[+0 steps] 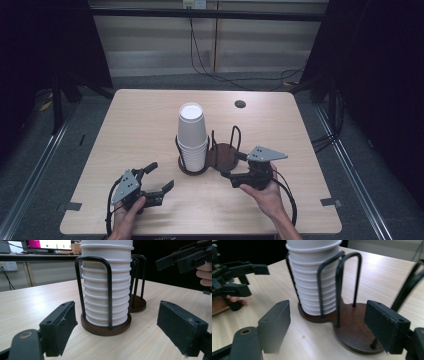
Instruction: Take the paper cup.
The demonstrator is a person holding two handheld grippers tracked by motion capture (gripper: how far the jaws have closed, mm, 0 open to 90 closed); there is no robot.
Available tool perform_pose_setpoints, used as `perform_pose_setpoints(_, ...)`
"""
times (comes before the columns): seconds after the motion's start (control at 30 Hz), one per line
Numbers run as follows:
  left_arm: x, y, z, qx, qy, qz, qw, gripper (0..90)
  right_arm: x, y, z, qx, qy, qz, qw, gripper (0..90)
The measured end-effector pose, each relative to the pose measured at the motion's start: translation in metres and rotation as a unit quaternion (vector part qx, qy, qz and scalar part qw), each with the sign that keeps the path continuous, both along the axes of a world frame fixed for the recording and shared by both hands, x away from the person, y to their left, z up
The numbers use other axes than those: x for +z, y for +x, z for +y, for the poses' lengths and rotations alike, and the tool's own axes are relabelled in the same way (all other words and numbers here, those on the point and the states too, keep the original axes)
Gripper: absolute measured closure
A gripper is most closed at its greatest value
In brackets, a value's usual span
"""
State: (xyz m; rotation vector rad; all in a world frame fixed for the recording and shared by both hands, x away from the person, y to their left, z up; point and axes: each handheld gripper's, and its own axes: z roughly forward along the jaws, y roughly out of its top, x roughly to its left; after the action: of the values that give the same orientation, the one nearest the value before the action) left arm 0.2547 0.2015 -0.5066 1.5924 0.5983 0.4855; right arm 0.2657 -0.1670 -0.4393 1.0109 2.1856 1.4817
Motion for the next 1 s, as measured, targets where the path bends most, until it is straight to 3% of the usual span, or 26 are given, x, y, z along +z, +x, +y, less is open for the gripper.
perform_pose_setpoints(0.17, 0.0, 0.001, 0.002, 0.002, 0.01, -0.002, 0.9999, 15.5, 0.012, 0.003, 0.006, 0.027, -0.009, -0.002, 0.9996, 27.1)
perform_pose_setpoints(0.57, 0.0, 0.001, 0.0, -0.001, 0.007, 0.003, 1.0, 15.6, 0.04, 0.014, 0.017, 0.053, -0.041, -0.003, 0.9978, 25.3)
perform_pose_setpoints(0.73, 0.0, 0.001, 0.002, 0.006, 0.01, -0.002, 0.9999, 15.6, 0.049, 0.02, 0.019, 0.064, -0.036, -0.002, 0.9973, 25.1)
perform_pose_setpoints(0.87, 0.0, 0.0, 0.002, 0.007, -0.002, -0.002, 1.0, 15.6, 0.056, 0.023, 0.02, 0.078, -0.017, 0.009, 0.9967, 23.8)
perform_pose_setpoints(1.0, 0.0, 0.0, 0.002, 0.008, -0.001, -0.003, 1.0, 15.7, 0.066, 0.027, 0.024, 0.077, -0.026, 0.01, 0.9967, 23.8)
